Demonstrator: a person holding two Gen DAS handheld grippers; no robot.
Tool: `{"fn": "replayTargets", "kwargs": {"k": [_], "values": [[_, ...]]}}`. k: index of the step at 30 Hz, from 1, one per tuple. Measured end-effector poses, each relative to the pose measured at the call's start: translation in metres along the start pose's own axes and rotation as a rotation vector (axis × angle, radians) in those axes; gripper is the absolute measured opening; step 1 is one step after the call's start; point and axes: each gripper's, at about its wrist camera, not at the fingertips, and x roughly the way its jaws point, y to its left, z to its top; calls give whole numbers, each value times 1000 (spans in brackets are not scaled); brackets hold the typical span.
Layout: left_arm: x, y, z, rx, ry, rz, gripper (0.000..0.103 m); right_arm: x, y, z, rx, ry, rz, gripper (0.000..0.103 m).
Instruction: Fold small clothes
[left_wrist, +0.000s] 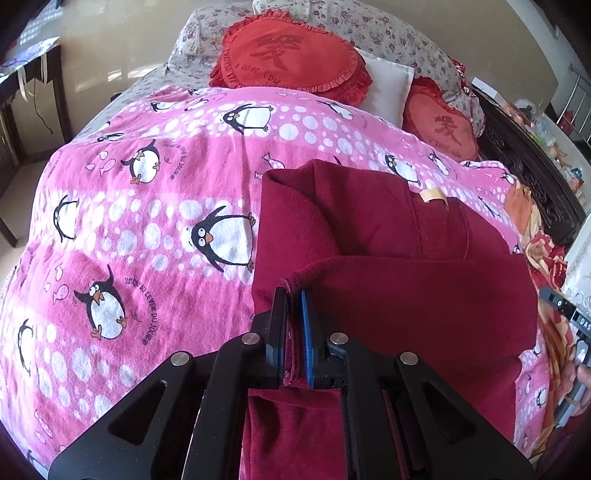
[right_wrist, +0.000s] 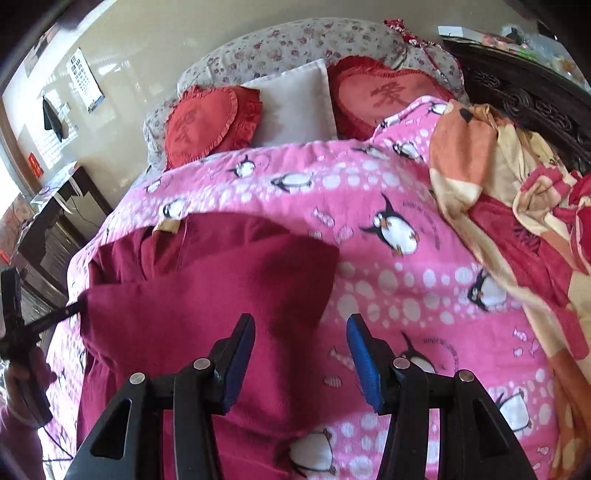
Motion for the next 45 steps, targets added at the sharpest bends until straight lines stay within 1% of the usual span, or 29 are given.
{"fn": "replayTargets", "kwargs": {"k": [1,2,3,4,5,6,8,10,11,13,15,17,19,20,21,23,25,27,29,31,32,34,37,38,39,41,43,45], "values": [[2,-1,-1,7,3,10,6,7,7,3,-49,8,3,48],[4,-1,-1,8,6,13,6,14,13,5,-80,18,-14,39],[7,0,-1,3,10,13,6,27,18,6,-120,46,-65,35],[9,1,-1,-6,13,11,6,44,17,6,-141,88,-113,35],[11,2,-1,-15,15,9,6,55,13,6,-129,110,-112,35],[11,3,-1,-23,16,6,6,61,7,6,-98,113,-88,35],[9,4,-2,-28,12,5,6,54,2,10,-76,101,-49,35],[5,5,-4,-24,5,5,6,34,-3,11,-37,71,-10,35],[3,5,-5,-23,1,6,7,25,-4,10,-24,53,-4,35],[-2,6,-7,-30,-7,3,8,6,0,1,-41,29,-17,35],[-7,6,-8,-37,-16,1,8,0,10,-12,-85,53,-32,35],[-12,6,-11,-38,-28,31,8,7,15,-26,-122,98,-63,35],[-15,9,-15,-47,-26,44,8,27,16,-40,-164,148,-145,35],[-17,11,-18,-57,-16,45,8,35,12,-45,-160,157,-151,34],[-19,13,-22,-67,-4,46,11,35,7,-48,-131,149,-137,34],[-27,16,-31,-73,3,40,23,25,2,-46,-77,130,-105,35],[-39,18,-43,-77,-2,34,46,9,2,-45,-57,110,-79,35],[-47,19,-54,-91,-8,24,56,-3,7,-46,-74,94,-72,35],[-53,18,-65,-102,2,13,56,-7,12,-49,-112,93,-92,35],[-58,16,-76,-106,5,15,56,10,10,-55,-138,138,-181,35],[-60,14,-80,-107,7,22,56,18,8,-57,-132,153,-188,35],[-63,11,-90,-106,19,33,56,24,-3,-59,-59,161,-136,35],[-73,7,-108,-89,23,43,56,0,-3,-57,-18,129,-92,35],[-75,6,-113,-83,26,52,56,-9,-1,-58,-15,118,-79,37],[-77,5,-118,-77,27,57,56,-21,1,-60,-6,114,-36,38],[-80,2,-129,-70,34,59,56,-37,2,-65,5,123,51,44],[-82,1,-139,-64,44,59,56,-61,5,-76,13,139,138,48],[-85,0,-147,-64,49,54,56,-78,9,-87,9,152,171,49]]}}
